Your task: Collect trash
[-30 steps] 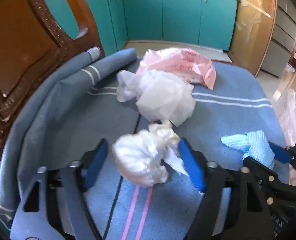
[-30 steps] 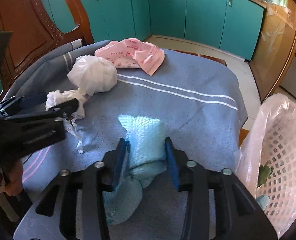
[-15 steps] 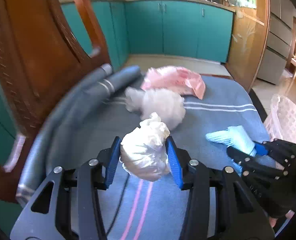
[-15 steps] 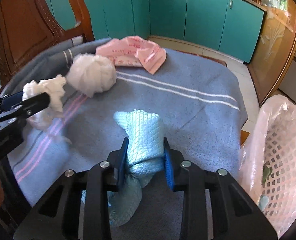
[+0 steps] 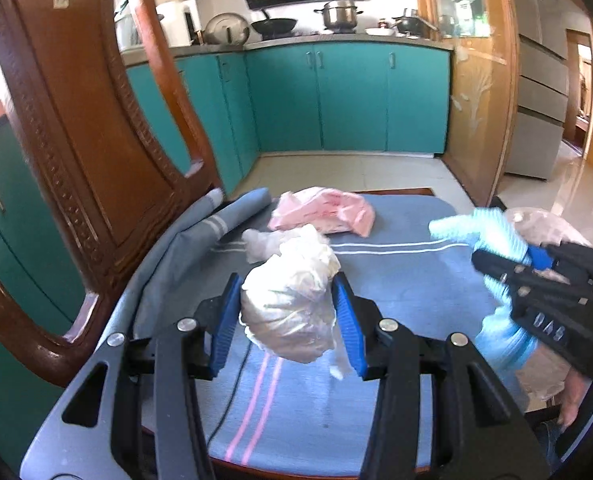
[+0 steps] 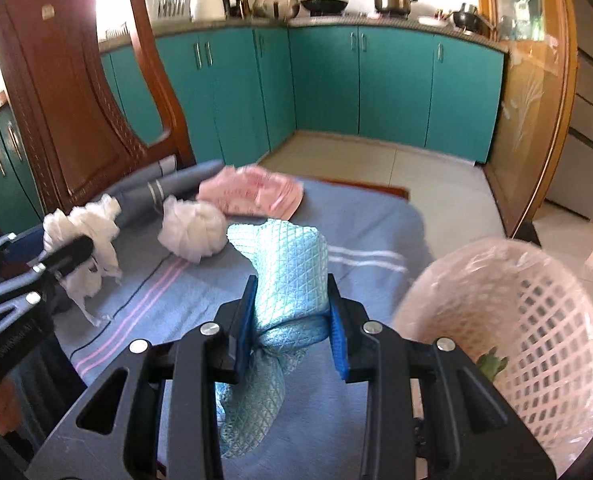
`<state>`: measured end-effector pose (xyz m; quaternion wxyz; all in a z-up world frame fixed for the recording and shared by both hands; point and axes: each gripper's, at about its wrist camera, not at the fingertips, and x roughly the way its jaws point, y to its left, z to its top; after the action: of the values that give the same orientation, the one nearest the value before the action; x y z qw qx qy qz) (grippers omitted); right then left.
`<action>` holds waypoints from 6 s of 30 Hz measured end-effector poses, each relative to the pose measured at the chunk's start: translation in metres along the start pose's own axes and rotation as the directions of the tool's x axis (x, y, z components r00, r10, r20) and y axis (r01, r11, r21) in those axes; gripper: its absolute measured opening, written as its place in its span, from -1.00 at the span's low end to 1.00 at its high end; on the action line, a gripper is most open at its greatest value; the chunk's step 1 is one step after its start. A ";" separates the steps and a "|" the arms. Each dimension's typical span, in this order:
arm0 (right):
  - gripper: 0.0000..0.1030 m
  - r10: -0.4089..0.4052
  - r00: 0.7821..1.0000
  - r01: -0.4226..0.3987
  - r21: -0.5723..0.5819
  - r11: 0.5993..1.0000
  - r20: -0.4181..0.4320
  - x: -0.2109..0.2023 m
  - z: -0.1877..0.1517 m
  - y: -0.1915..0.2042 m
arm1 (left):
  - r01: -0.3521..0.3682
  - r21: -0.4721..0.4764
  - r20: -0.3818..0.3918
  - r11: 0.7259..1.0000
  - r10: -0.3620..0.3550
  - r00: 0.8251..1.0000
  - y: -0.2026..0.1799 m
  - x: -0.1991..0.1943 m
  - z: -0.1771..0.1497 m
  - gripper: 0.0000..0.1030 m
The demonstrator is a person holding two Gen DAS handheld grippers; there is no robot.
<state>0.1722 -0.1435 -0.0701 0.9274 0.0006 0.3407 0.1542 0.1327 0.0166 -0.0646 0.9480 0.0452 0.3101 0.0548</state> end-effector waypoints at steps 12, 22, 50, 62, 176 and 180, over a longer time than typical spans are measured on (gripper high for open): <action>-0.37 -0.179 0.979 0.157 0.192 0.969 0.100 -0.074 -0.013 -0.143 | 0.196 0.071 -0.013 0.978 -0.196 0.981 -0.073 0.004 0.010 -0.07; -0.37 -0.292 0.956 0.289 0.259 0.921 -0.028 -0.064 -0.038 -0.188 | 0.431 0.144 -0.088 0.891 -0.422 0.902 -0.167 0.015 0.014 -0.07; -0.23 -0.338 0.934 0.356 0.306 0.883 -0.113 -0.053 -0.044 -0.203 | 0.504 0.223 -0.152 0.835 -0.481 0.864 -0.218 0.025 -0.001 0.34; 0.08 -0.354 0.931 0.360 0.374 0.855 -0.086 -0.061 -0.045 -0.211 | 0.279 0.092 -0.010 0.956 -0.279 0.960 -0.153 0.043 0.014 0.44; -0.25 0.199 0.968 -0.194 0.044 0.980 -0.153 0.038 0.012 -0.012 | -0.018 -0.126 -0.178 0.992 -0.005 0.984 0.043 0.066 -0.039 -0.52; -0.25 0.203 0.970 -0.198 0.052 0.979 -0.133 0.036 0.012 -0.016 | -0.049 -0.103 -0.152 0.994 0.033 0.988 0.037 0.057 -0.037 -0.52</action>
<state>0.2099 -0.1472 -0.0856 0.8813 0.0422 0.4048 0.2402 0.1536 0.0625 -0.1227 0.9218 -0.0030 0.3761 0.0941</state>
